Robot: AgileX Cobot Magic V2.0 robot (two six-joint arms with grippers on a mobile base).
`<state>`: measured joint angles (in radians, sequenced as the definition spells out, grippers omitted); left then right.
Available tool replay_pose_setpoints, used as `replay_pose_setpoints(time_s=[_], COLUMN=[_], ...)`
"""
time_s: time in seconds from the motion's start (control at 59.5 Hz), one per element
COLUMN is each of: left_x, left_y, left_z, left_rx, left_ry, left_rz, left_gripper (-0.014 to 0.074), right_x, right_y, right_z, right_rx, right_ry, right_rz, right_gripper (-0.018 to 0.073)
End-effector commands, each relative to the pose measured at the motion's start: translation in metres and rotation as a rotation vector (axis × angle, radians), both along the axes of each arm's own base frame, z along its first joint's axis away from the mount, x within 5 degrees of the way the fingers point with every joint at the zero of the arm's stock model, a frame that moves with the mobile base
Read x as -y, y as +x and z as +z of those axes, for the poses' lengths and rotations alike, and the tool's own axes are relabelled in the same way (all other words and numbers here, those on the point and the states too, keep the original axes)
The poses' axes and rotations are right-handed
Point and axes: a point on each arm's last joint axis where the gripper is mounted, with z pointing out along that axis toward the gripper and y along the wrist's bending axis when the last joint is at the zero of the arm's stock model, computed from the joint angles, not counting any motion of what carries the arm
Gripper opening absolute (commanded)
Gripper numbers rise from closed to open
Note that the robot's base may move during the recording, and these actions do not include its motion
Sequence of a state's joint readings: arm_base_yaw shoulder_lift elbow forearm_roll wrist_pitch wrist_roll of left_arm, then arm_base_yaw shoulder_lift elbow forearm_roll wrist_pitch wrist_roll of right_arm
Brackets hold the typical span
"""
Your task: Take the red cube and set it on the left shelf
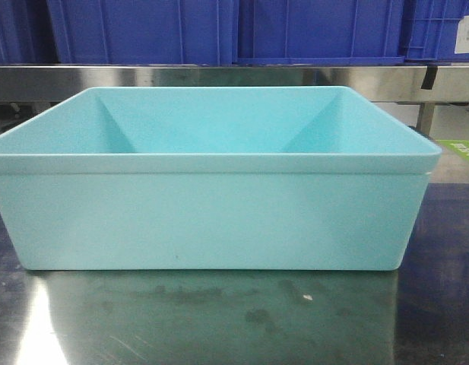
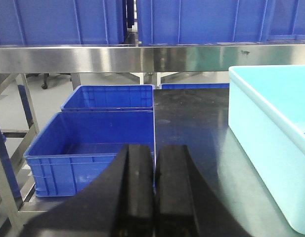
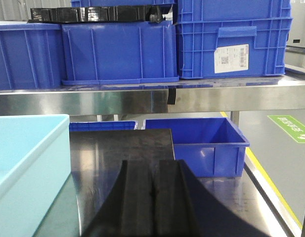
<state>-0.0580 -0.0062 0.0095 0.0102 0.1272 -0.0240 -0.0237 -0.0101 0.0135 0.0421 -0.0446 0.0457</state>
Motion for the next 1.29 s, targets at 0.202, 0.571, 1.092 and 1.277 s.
replay_pose_setpoints(time_s=[0.202,0.571,1.092,1.277], left_x=[0.0,0.0,0.0,0.0], left_y=[0.0,0.0,0.0,0.0], left_z=[0.001,0.001,0.001,0.001], left_rx=[0.079,0.079,0.079,0.079], left_ry=[-0.009,-0.009,-0.009,-0.009], left_rz=[-0.006,-0.006,-0.006,-0.006], left_gripper=[0.0102,0.0102,0.0102,0.0102], right_x=[0.001,-0.006,-0.086,-0.116], right_y=[0.016,0.072,0.166,0.188], right_z=[0.077,0.157,0.192,0.178], right_rx=[0.08,-0.021,-0.343,-0.408], right_ry=[-0.013,-0.012,-0.045,-0.071], right_rz=[-0.01,0.063,0.395,0.468], right_gripper=[0.005,0.005,0.005,0.005])
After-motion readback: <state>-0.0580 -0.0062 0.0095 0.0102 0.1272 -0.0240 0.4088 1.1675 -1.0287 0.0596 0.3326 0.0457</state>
